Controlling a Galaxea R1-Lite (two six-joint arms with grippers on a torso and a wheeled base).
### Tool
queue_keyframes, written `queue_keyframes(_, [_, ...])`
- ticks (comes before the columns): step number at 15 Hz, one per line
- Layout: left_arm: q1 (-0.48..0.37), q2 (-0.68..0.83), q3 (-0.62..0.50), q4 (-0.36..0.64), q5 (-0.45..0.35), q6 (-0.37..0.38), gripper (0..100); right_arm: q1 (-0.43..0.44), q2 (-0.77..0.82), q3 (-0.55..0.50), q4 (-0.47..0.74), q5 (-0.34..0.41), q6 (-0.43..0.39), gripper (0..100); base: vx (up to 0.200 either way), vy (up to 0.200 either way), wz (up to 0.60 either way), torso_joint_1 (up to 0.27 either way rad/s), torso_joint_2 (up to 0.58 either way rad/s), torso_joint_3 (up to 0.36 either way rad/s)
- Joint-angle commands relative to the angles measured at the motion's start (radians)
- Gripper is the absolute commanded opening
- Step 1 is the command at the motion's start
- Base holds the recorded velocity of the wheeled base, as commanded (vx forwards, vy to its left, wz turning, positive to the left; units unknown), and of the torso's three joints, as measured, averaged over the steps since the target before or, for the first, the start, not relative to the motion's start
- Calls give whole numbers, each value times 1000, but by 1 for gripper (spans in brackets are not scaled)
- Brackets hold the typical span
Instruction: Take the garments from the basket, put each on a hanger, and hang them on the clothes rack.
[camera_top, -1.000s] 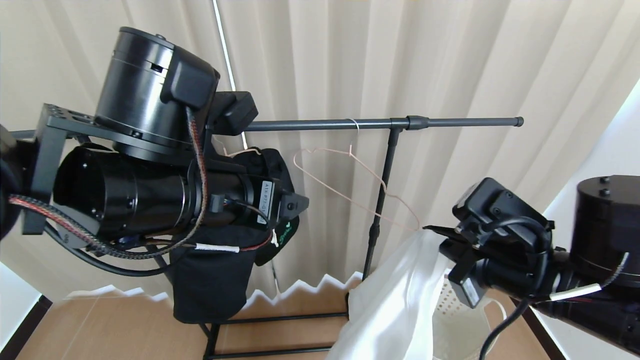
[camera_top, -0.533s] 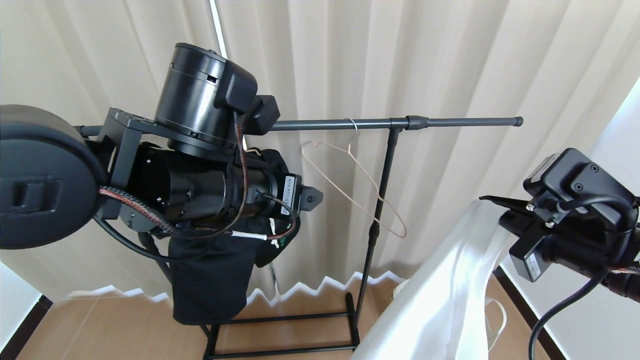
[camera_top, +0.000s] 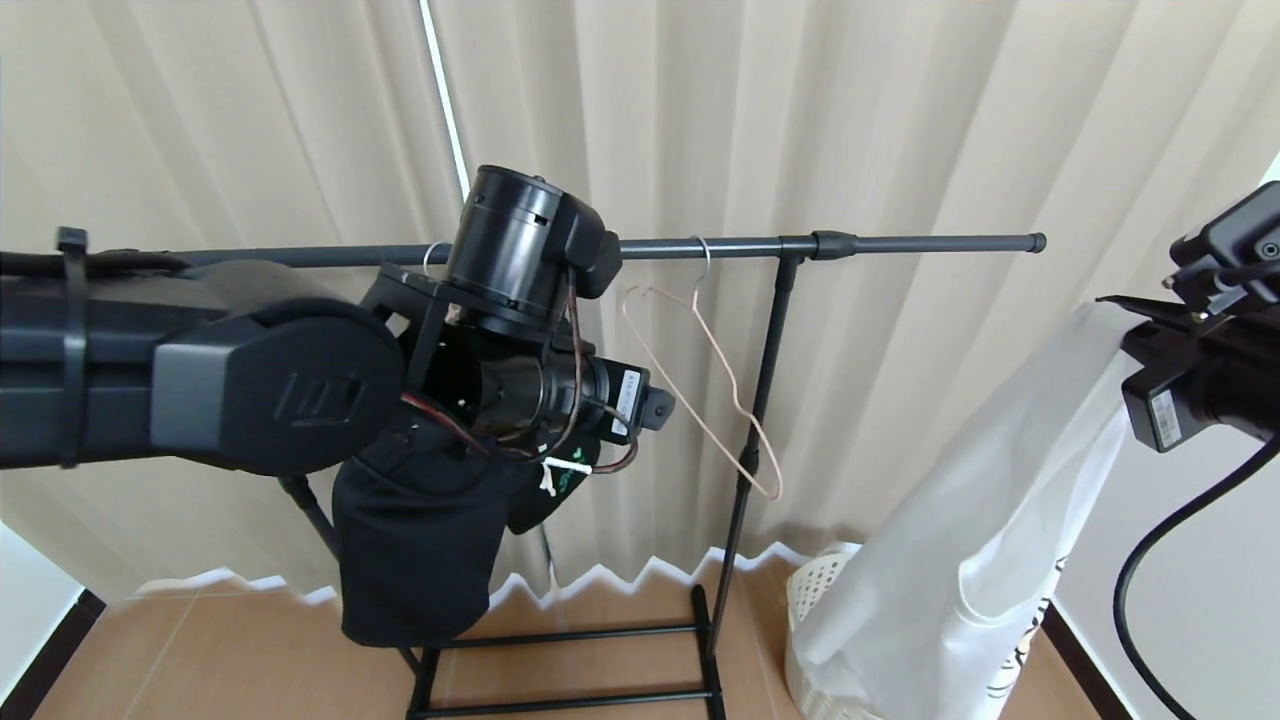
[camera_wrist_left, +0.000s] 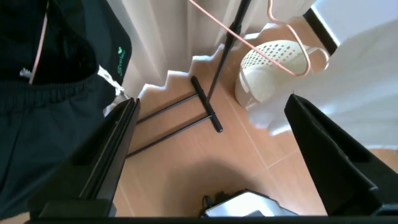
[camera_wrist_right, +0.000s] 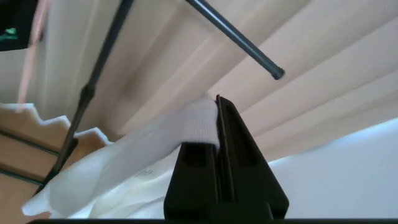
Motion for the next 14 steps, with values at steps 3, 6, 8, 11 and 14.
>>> queue_keyframes(3, [11,104,-61,-74,1,6,100,-27,99,-60,-3,-4,5,0,0,0,0,0,0,0])
queue_keyframes(6, [14,223,-179,-109,11,22,100,-28,195,-77,-138,-47,5,0,0,0,0,0,0,0])
queue_keyframes(8, [13,261,-230,-112,11,22,100,-28,203,-75,-193,-79,2,0,0,0,0,0,0,0])
queue_keyframes(11, [11,331,-306,-112,11,23,100,-28,206,-78,-198,-82,2,0,0,0,0,0,0,0])
queue_keyframes(14, [14,411,-392,-112,37,26,100,-28,209,-72,-198,-82,2,0,0,0,0,0,0,0])
